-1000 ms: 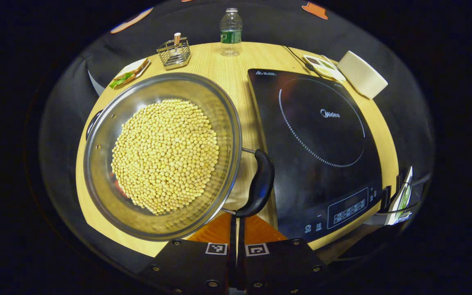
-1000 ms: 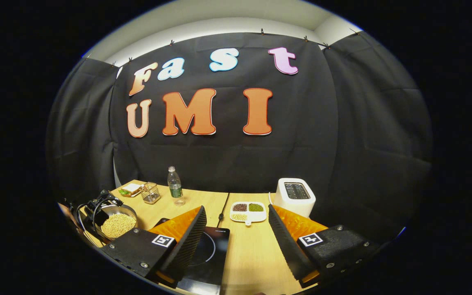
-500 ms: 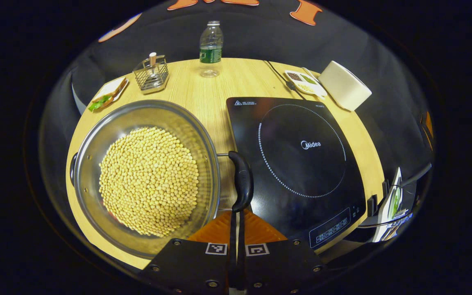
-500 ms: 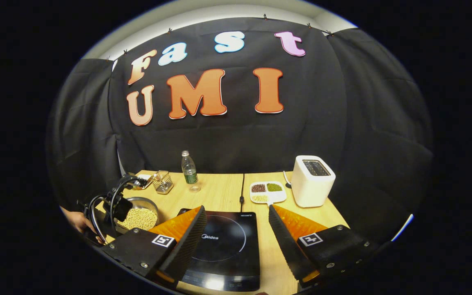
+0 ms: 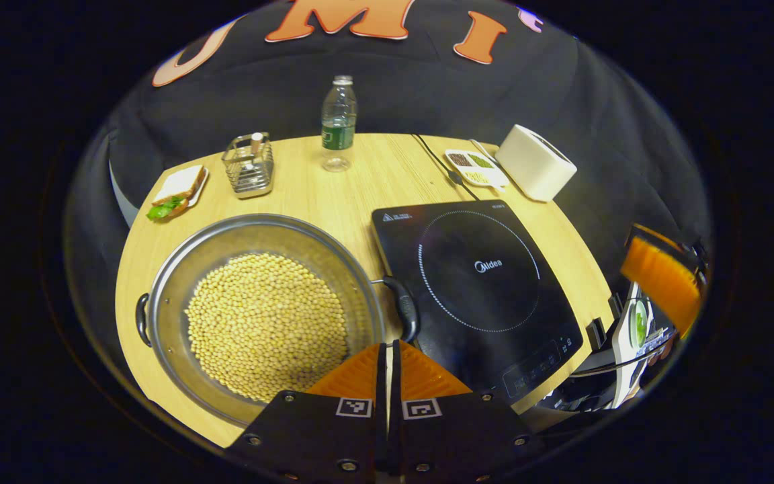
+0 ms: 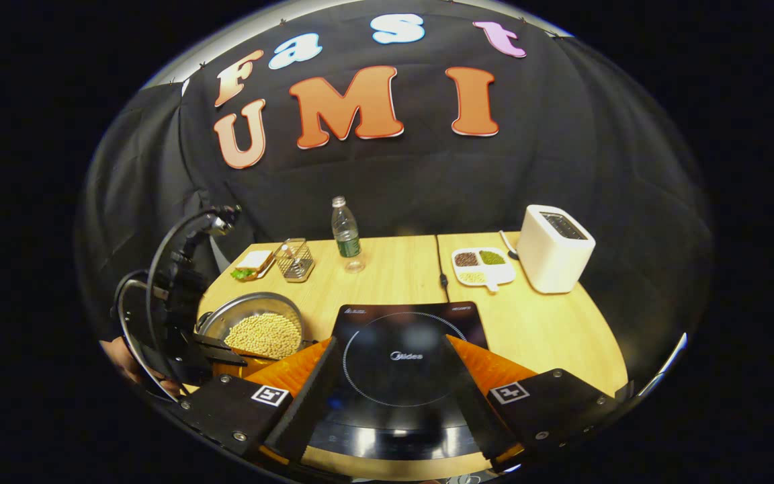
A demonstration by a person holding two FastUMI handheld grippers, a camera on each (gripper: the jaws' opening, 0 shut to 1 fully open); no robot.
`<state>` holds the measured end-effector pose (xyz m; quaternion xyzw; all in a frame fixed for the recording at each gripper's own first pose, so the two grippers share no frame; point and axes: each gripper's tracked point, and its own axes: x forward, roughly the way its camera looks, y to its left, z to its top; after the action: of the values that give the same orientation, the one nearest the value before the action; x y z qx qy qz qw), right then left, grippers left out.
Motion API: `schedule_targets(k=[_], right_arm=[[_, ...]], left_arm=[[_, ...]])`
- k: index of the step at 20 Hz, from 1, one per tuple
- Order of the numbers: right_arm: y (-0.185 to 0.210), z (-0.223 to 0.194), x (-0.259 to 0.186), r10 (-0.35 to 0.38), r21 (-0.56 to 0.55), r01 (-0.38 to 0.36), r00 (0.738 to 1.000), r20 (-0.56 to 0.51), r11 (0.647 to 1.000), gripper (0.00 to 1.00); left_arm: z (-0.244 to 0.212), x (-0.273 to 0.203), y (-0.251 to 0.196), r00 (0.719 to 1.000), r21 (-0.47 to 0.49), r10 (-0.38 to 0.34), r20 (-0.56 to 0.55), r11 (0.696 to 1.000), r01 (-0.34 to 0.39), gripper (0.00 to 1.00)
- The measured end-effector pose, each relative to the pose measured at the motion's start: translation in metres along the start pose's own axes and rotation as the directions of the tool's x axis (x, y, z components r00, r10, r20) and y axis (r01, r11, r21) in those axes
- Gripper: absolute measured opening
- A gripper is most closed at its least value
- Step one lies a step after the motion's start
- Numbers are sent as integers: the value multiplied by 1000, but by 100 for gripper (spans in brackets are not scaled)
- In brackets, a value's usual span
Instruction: First push the handle of the pot to place it horizontally, then grasp the pot with both hands and set it on the induction cooktop.
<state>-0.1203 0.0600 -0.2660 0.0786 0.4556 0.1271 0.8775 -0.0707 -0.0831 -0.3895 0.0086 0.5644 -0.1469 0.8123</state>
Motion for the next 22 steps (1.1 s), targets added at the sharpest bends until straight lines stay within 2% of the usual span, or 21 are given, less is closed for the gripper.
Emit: schedule_targets(k=[5,8,12,15,16,22], right_arm=[[63,-29,34,68,17,-67,989,-130,998,92],[90,-43,58,76,24,-73,976,-204,997,91],[107,-66,81,55,-1,-58,958,-281,998,90],[111,-81,96,28,-22,-38,943,-331,999,90],[111,-85,101,16,-27,-27,938,-347,999,90],[125,-103,121,13,-11,-19,911,-411,1000,83]], left_arm=[[2,-27,94,991,-32,128,36,991,-126,2],[-7,-43,140,983,-78,180,41,981,-176,4],[-14,-54,192,972,-115,228,54,968,-221,72],[-20,-59,223,964,-132,259,58,959,-250,75],[-21,-58,229,963,-133,264,58,958,-254,82],[-14,-49,247,963,-144,251,96,961,-236,82]])
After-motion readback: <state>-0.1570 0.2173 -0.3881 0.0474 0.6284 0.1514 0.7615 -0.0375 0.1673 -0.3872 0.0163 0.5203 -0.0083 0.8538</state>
